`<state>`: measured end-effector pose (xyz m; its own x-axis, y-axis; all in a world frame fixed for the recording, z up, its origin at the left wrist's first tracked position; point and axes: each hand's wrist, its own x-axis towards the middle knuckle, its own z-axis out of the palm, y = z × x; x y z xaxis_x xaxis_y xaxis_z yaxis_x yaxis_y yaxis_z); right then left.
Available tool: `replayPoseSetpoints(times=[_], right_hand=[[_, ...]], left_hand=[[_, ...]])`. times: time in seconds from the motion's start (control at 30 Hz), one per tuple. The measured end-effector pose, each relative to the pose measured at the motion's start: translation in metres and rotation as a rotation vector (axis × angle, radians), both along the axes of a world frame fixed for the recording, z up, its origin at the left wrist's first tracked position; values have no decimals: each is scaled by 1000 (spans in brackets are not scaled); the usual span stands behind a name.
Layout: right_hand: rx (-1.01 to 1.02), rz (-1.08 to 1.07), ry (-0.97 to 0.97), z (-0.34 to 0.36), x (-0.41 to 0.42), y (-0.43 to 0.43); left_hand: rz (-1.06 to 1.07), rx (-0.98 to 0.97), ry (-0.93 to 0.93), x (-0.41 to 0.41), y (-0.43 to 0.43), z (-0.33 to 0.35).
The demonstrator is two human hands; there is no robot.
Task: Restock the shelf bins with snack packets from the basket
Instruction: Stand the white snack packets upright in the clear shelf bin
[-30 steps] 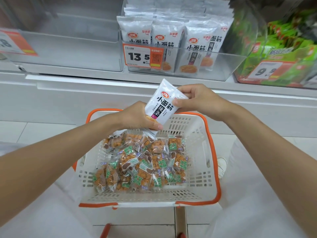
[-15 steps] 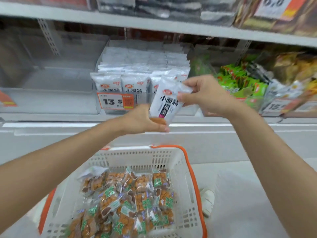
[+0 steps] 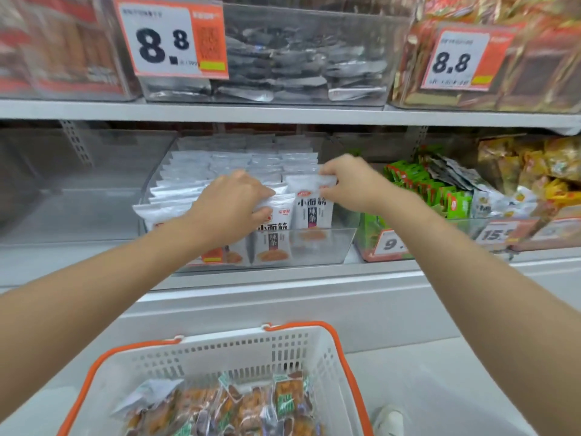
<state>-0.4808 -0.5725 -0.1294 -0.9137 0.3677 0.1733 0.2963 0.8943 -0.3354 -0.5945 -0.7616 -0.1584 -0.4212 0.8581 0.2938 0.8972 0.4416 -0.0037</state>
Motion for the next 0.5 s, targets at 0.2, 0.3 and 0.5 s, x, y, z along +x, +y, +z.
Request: replayPoseSetpoints(times=[0.2, 0.3, 0.5], right_hand=[[-5, -88, 63, -38, -15, 8], [11, -89, 120, -49, -17, 9], [127, -38, 357, -65, -2, -5]], left_hand=[[-28, 114, -92, 2, 19, 10], [-60, -19, 25, -2, 30, 10], [-19, -56, 35, -3, 31, -5]])
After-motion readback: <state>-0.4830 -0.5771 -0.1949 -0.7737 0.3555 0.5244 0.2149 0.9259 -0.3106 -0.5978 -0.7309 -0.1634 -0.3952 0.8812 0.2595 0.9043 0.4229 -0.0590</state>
